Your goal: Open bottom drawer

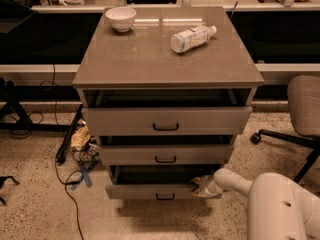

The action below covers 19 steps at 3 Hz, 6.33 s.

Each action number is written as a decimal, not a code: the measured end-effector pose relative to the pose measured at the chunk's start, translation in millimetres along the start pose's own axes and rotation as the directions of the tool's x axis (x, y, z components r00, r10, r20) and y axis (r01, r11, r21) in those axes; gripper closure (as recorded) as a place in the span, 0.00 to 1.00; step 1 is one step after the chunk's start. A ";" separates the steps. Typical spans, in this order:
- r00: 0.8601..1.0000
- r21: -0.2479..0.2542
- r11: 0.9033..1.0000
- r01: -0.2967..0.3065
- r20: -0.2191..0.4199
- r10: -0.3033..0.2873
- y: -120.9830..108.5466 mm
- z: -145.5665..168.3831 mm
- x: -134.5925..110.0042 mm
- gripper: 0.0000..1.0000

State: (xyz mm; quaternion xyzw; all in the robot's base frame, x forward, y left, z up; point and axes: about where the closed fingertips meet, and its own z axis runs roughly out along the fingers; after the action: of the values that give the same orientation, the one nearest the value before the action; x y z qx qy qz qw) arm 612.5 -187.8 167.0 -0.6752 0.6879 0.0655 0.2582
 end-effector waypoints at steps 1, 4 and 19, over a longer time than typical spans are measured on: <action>1.000 -0.028 0.999 0.022 -0.004 -0.022 3.0 4.4 -3.7 0.05; 1.000 -0.053 0.998 0.018 -0.010 -0.018 29.1 -3.7 2.1 0.19; 0.994 -0.100 0.990 -0.100 0.022 0.103 99.9 -19.5 4.0 0.00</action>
Offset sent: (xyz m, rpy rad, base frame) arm -0.0149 0.0071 -0.0045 -0.0405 0.0390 0.0775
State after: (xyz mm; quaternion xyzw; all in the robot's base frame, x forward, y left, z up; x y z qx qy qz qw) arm 511.3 -192.0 156.1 -0.6503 0.7137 0.1217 0.2300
